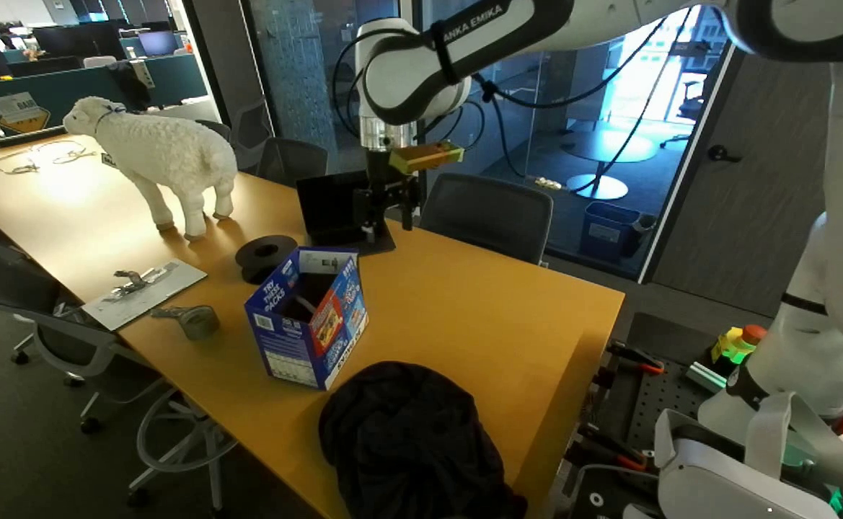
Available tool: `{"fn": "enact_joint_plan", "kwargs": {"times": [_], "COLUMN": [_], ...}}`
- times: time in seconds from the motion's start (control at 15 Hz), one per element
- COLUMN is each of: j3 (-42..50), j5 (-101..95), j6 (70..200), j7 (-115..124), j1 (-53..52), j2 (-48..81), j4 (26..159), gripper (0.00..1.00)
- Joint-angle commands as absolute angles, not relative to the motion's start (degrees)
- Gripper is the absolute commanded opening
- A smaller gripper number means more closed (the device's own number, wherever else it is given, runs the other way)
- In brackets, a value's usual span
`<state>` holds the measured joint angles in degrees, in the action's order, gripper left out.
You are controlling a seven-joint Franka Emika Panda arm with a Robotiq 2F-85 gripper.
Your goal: Put the ropes in the box
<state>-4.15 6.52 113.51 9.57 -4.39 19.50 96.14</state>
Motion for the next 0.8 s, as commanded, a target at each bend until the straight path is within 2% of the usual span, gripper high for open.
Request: {"fn": "enact_joint_plan", "kwargs": {"times": [0.0, 0.33, 0.73], "j3": [-4.1, -1.3, 3.0], "j5": [9.4, 10.6, -2.8], "j6": [108.5, 106.1, 116.0], "j7": [-0.8, -16.7, -17.1], "j1": [-1.6, 1.2, 3.1], "j2": [6.9, -7.3, -26.3], "j4": [109.3, 123.4, 140.1], "gripper": [1.0, 1.0, 1.0]}}
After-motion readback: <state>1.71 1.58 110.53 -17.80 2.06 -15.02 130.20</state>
